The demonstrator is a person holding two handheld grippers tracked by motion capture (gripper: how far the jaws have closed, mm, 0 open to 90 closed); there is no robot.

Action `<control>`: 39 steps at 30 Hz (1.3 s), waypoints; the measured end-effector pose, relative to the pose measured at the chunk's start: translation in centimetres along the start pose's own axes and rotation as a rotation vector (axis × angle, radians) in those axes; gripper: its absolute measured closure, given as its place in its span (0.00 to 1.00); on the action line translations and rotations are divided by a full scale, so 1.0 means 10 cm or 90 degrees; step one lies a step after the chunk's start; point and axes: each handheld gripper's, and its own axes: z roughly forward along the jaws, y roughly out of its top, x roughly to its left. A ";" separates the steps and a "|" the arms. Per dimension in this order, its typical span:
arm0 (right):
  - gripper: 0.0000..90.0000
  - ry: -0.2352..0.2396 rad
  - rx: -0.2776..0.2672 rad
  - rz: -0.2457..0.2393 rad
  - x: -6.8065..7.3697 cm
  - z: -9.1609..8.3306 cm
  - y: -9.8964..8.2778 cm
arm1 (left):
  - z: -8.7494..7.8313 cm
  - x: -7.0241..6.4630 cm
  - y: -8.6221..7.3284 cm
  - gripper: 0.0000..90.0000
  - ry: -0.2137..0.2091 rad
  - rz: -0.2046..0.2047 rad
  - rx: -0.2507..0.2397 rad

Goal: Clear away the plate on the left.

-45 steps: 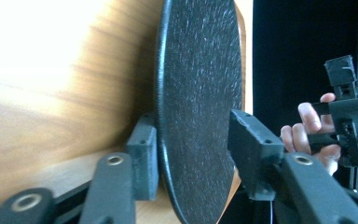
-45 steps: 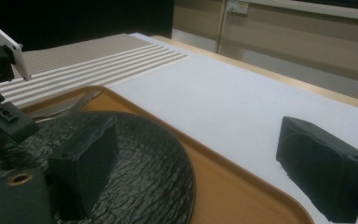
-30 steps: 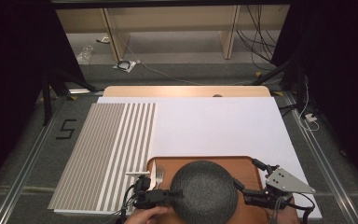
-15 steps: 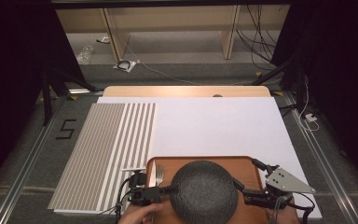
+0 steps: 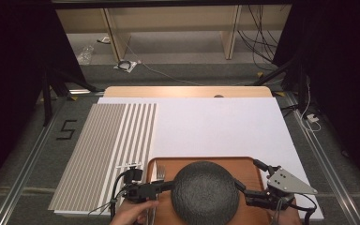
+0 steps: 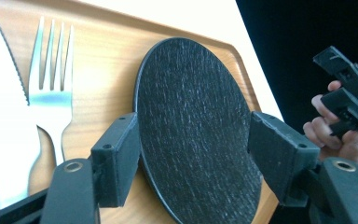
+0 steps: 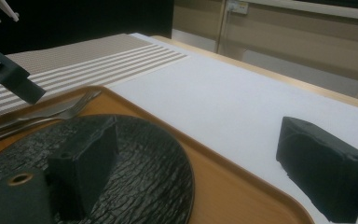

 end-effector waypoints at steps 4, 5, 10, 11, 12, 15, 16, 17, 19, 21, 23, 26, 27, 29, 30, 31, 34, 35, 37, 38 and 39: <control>0.15 0.000 -0.005 0.001 0.00 0.01 0.00 | -0.02 -0.04 0.01 0.38 0.006 0.042 -0.005; 0.15 0.001 -0.004 0.000 0.00 0.01 0.00 | -0.03 -0.05 0.02 0.38 0.008 0.050 -0.008; 0.15 0.001 -0.002 0.000 0.00 0.00 0.00 | -0.06 -0.08 0.04 0.37 0.015 0.093 -0.016; 0.15 0.001 -0.002 -0.001 -0.01 0.00 0.00 | -0.07 -0.09 0.04 0.37 0.017 0.098 -0.018; 0.15 0.001 -0.001 0.000 -0.01 0.00 0.00 | -0.08 -0.09 0.05 0.36 0.022 0.111 -0.018; 0.15 0.001 -0.002 -0.001 -0.01 0.00 0.00 | -0.10 -0.11 0.06 0.35 0.029 0.137 -0.028; 0.15 0.001 -0.001 0.000 -0.01 0.00 0.00 | -0.11 -0.12 0.07 0.35 0.031 0.146 -0.031; 0.15 0.002 -0.001 0.000 -0.01 0.00 0.00 | -0.11 -0.13 0.07 0.35 0.032 0.155 -0.030; 0.15 0.002 -0.001 0.000 -0.01 0.00 0.00 | -0.13 -0.12 0.08 0.35 0.034 0.164 -0.032; 0.15 0.001 -0.001 0.000 -0.01 0.00 0.00 | -0.14 -0.12 0.09 0.34 0.043 0.179 -0.033; 0.15 0.001 -0.002 0.001 -0.01 0.00 0.00 | -0.15 -0.12 0.10 0.33 0.039 0.187 -0.038; 0.15 0.001 -0.002 0.001 0.00 0.00 0.00 | -0.18 -0.11 0.11 0.32 0.038 0.200 -0.048; 0.15 0.001 -0.003 0.001 0.00 0.01 0.00 | -0.19 -0.11 0.12 0.32 0.038 0.209 -0.052; 0.15 0.002 -0.002 0.000 0.00 0.00 0.00 | -0.21 -0.11 0.12 0.31 0.036 0.216 -0.057; 0.15 0.001 -0.001 0.000 0.00 0.00 0.00 | -0.22 -0.11 0.13 0.31 0.036 0.223 -0.060; 0.15 0.001 -0.003 0.002 0.00 0.00 0.00 | -0.23 -0.12 0.13 0.31 0.037 0.228 -0.065; 0.15 0.001 -0.001 0.003 0.00 0.00 0.00 | -0.27 -0.11 0.14 0.30 0.038 0.249 -0.075; 0.15 0.001 -0.001 0.002 0.00 0.00 0.00 | -0.27 -0.11 0.14 0.30 0.038 0.254 -0.079; 0.15 0.001 -0.002 0.002 0.00 0.01 0.00 | -0.29 -0.12 0.14 0.30 0.041 0.266 -0.085; 0.15 0.001 -0.003 0.002 0.00 0.01 0.00 | -0.30 -0.12 0.14 0.30 0.045 0.275 -0.089; 0.15 0.001 -0.002 0.002 0.00 0.01 0.00 | -0.30 -0.12 0.14 0.30 0.051 0.285 -0.093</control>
